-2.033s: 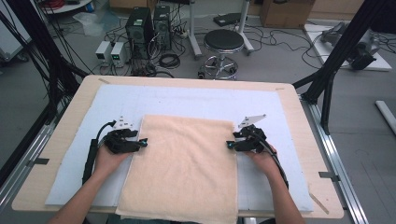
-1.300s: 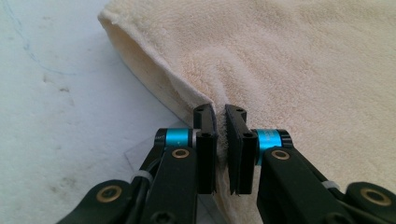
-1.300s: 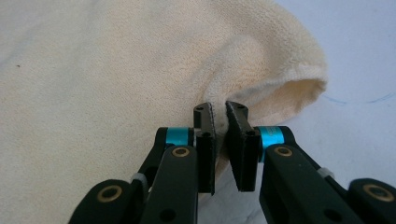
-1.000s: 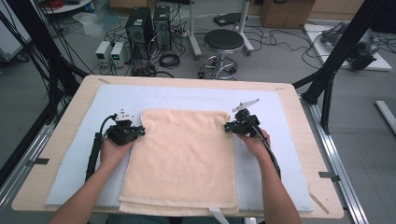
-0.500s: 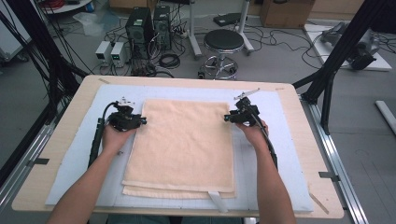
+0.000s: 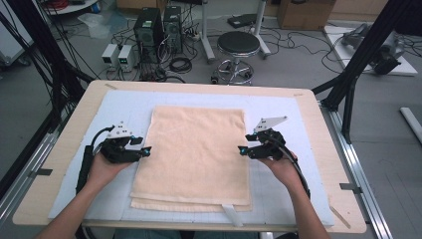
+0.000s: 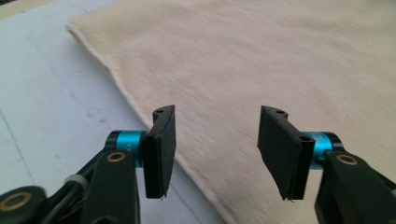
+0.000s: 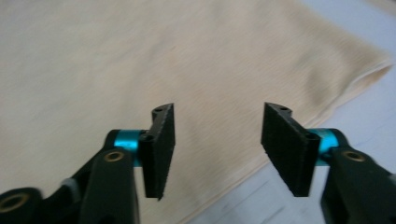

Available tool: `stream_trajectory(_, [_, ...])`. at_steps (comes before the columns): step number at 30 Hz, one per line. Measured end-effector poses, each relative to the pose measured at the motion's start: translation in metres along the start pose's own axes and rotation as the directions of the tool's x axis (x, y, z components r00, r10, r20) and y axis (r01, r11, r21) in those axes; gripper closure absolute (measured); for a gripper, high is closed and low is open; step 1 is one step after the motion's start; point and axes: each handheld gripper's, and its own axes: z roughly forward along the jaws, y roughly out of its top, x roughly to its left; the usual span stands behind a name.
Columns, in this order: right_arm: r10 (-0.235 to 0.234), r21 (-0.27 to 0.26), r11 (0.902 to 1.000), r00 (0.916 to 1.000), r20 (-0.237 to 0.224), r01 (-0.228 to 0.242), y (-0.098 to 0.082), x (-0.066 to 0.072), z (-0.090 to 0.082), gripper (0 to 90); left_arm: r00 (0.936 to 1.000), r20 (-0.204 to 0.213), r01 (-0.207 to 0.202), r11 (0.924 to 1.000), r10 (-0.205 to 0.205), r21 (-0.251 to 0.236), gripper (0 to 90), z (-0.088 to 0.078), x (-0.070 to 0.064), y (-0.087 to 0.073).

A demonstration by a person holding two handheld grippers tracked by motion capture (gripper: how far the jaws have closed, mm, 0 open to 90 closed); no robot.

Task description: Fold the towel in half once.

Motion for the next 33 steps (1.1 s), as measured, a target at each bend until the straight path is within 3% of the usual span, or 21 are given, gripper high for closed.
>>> stream_trajectory(2, [-0.025,-0.041,0.9989,0.9996,-0.013,0.025,-0.005,0.013,-0.007,43.1,0.9997,0.022,-0.013,0.9998,0.013,-0.017,42.0,-0.006,-0.009,-0.006])
stream_trajectory(7, [-0.058,-0.069,0.9961,0.9970,-0.052,0.054,-0.021,0.035,-0.013,43.2,0.9946,0.090,-0.049,0.9981,0.053,-0.037,38.5,-0.018,-0.029,-0.019])
stream_trajectory(12, [-0.128,-0.043,0.9912,0.9898,-0.062,0.126,-0.041,0.055,-0.012,49.1,0.9844,0.150,-0.090,0.9957,0.092,-0.019,44.0,-0.027,-0.046,-0.031])
stream_trajectory(17, [-0.111,-0.008,0.9939,0.9863,-0.123,0.110,-0.055,0.056,-0.002,56.3,0.9736,0.202,-0.115,0.9928,0.106,0.034,54.5,-0.022,-0.052,-0.042])
stream_trajectory(20, [-0.113,0.034,0.9923,0.9825,-0.149,0.119,-0.060,0.060,0.006,60.2,0.9643,0.238,-0.141,0.9864,0.117,0.085,62.8,-0.015,-0.053,-0.046])
stream_trajectory(22, [-0.113,0.025,0.9927,0.9820,-0.151,0.118,-0.063,0.061,0.010,62.3,0.9640,0.235,-0.147,0.9854,0.124,0.086,66.5,-0.011,-0.055,-0.047])
stream_trajectory(25, [-0.094,0.026,0.9947,0.9808,-0.171,0.099,-0.064,0.057,0.010,74.0,0.9649,0.228,-0.154,0.9843,0.131,0.086,78.0,-0.010,-0.055,-0.046])
stream_trajectory(28, [-0.125,0.029,0.9909,0.9790,-0.161,0.132,-0.061,0.058,0.009,83.7,0.9644,0.224,-0.163,0.9825,0.140,0.089,85.6,-0.010,-0.057,-0.044])
stream_trajectory(30, [-0.147,0.036,0.9874,0.9778,-0.149,0.154,-0.059,0.059,0.007,85.4,0.9664,0.217,-0.160,0.9835,0.139,0.084,88.7,-0.012,-0.057,-0.043])
stream_trajectory(33, [-0.141,0.014,0.9894,0.9796,-0.143,0.145,-0.055,0.060,0.000,85.8,0.9679,0.212,-0.150,0.9870,0.134,0.059,89.0,-0.018,-0.056,-0.038])
